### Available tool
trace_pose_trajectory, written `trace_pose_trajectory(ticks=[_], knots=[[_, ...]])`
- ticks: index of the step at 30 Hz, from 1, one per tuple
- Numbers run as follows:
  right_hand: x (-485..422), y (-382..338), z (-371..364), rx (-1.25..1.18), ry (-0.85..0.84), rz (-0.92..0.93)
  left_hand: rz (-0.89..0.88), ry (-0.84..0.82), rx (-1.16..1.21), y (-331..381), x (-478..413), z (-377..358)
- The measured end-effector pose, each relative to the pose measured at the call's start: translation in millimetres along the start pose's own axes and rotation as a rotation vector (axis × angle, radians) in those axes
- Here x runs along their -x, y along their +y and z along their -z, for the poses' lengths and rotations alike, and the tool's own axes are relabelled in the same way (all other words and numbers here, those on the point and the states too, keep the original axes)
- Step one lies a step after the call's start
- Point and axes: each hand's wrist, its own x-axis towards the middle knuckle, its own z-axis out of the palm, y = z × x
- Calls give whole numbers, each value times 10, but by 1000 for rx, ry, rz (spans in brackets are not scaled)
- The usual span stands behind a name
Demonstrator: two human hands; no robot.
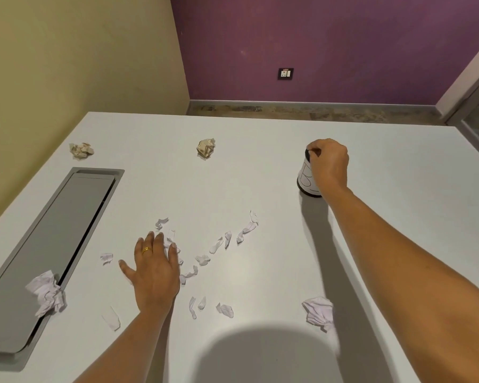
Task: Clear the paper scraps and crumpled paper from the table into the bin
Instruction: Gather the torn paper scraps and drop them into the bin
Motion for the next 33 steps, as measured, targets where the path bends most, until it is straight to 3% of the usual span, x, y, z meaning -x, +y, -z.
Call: trace_pose_trajectory(ticks=[3,7,15,21,24,33], knots=[[212,-80,-107,-39,-62,131,-2,5,-3,-6,-1,-7],[745,-106,-369,-120,-302,74,-2,6,3,-21,-5,-23],[1532,-121,-721,138,-779,104,3,4,16,-28,-14,-43],[1720,-67,-659,108,-697,271,-4,13,10,-26,-16,-36],[1720,-19,-612,72,-696,268,-6,14,10,-21,-10,-30],[1607,31,-610,245,-662,394,-4,0,8,-34,-31,-55]])
